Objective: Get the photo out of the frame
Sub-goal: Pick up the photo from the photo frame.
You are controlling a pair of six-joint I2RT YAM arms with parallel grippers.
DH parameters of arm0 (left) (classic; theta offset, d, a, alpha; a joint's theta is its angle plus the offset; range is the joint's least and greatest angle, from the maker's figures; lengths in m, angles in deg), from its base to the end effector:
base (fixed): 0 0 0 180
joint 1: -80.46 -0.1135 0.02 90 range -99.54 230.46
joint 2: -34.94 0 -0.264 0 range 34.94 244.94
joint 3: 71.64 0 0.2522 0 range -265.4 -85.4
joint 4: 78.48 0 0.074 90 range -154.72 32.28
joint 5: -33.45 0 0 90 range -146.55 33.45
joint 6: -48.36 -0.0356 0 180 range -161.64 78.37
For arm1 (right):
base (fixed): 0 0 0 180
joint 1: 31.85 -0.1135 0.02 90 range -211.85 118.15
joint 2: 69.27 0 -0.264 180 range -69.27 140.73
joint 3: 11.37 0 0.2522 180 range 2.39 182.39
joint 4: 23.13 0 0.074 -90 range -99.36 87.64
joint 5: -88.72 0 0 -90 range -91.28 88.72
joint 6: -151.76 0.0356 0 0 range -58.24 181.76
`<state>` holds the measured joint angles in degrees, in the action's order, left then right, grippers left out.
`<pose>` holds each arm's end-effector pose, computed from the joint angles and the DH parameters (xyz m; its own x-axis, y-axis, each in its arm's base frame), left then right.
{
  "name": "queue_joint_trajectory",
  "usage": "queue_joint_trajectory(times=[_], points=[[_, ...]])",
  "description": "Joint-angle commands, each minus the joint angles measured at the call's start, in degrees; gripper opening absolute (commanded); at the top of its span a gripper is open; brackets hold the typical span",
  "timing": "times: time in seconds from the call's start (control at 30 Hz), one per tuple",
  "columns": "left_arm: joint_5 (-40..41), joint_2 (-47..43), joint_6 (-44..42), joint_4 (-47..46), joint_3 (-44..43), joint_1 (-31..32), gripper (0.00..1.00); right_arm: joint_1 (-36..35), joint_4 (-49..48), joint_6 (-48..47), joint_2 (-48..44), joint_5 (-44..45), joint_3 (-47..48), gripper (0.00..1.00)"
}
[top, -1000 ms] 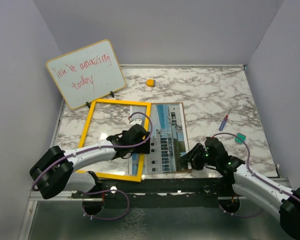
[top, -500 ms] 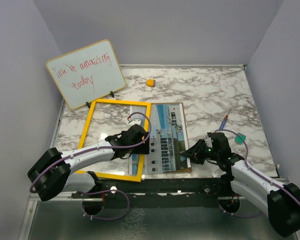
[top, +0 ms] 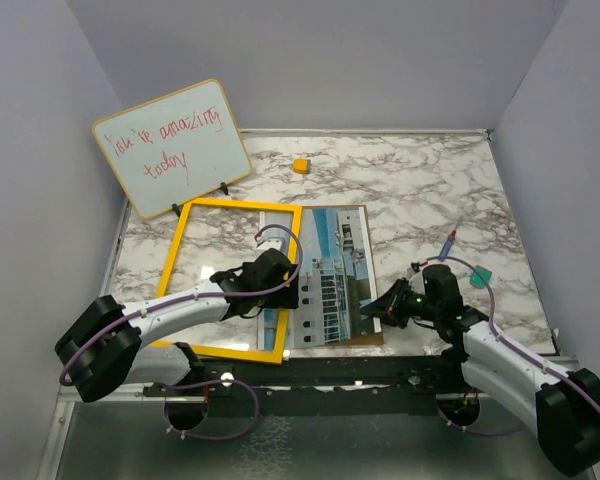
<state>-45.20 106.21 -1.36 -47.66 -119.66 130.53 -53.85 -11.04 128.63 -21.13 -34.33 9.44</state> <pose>0.1535 -0.1725 0.1758 -0.8347 0.0096 -0.5507 0.1810 0.9491 -0.2578 0.1300 0.0735 0.1284 -0.8793 0.4761 0.0150 0.2646 0.4620 0.8465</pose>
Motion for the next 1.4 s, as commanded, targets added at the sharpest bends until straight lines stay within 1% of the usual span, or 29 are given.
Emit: queue_joint_trajectory(times=[0.0,0.03,0.07,0.13,0.17,0.23,0.27,0.6,0.73,0.93,1.1,1.13,1.2,1.23,1.27,1.37], points=[[-0.5,0.3,0.6,0.1,-1.3,0.1,0.88,0.3,-1.8,-0.4,-0.9,-2.7,-1.2,0.10],[-0.5,0.3,0.6,0.0,-1.3,0.1,0.88,0.4,-3.5,0.5,-0.7,-3.3,-1.9,0.10],[-0.5,0.3,0.6,-0.1,-1.3,0.1,0.88,0.3,-5.0,1.4,-0.5,-3.6,-2.5,0.14],[-0.5,0.3,0.7,-0.2,-1.2,0.1,0.88,0.3,-7.5,2.8,-0.2,-3.4,-3.6,0.25],[-0.5,0.3,0.7,-0.2,-1.2,0.1,0.88,0.3,-8.5,3.1,0.0,-3.0,-4.0,0.29],[-0.5,0.2,0.8,-0.2,-1.0,0.1,0.88,0.3,-9.7,3.2,0.6,-1.9,-4.0,0.33],[-0.6,0.0,0.9,-0.2,-1.0,0.1,0.88,0.4,-10.2,3.1,1.0,-1.4,-3.8,0.33],[-0.5,-1.7,1.4,-0.1,-0.2,0.2,0.88,0.3,-17.8,2.5,10.9,-2.8,-1.5,0.08],[-0.2,-2.4,1.2,0.1,0.0,0.1,0.88,0.4,-19.3,1.7,14.0,-3.1,-0.9,0.01],[0.3,-2.7,1.1,0.4,0.1,0.1,0.88,0.3,-18.3,0.4,15.2,-3.4,-0.1,0.00],[1.4,-3.5,1.2,1.2,-0.3,0.1,0.88,0.4,-15.6,-0.6,12.1,-3.0,0.6,0.00],[1.8,-4.0,1.3,1.3,-0.2,0.1,0.89,0.6,-18.3,0.9,11.7,-4.8,-0.1,0.00],[3.1,-4.8,1.7,1.4,0.0,0.1,0.89,1.0,-29.7,7.6,11.9,-8.0,-2.8,0.01],[3.6,-5.3,2.1,1.6,0.1,0.1,0.89,1.0,-33.5,10.3,12.5,-8.6,-3.5,0.01],[4.0,-5.6,2.3,1.6,0.2,0.1,0.89,1.1,-34.3,11.0,13.0,-9.0,-3.2,0.01],[4.6,-6.7,2.4,1.9,0.3,0.1,0.90,1.1,-29.2,8.1,13.0,-9.6,-0.9,0.01]])
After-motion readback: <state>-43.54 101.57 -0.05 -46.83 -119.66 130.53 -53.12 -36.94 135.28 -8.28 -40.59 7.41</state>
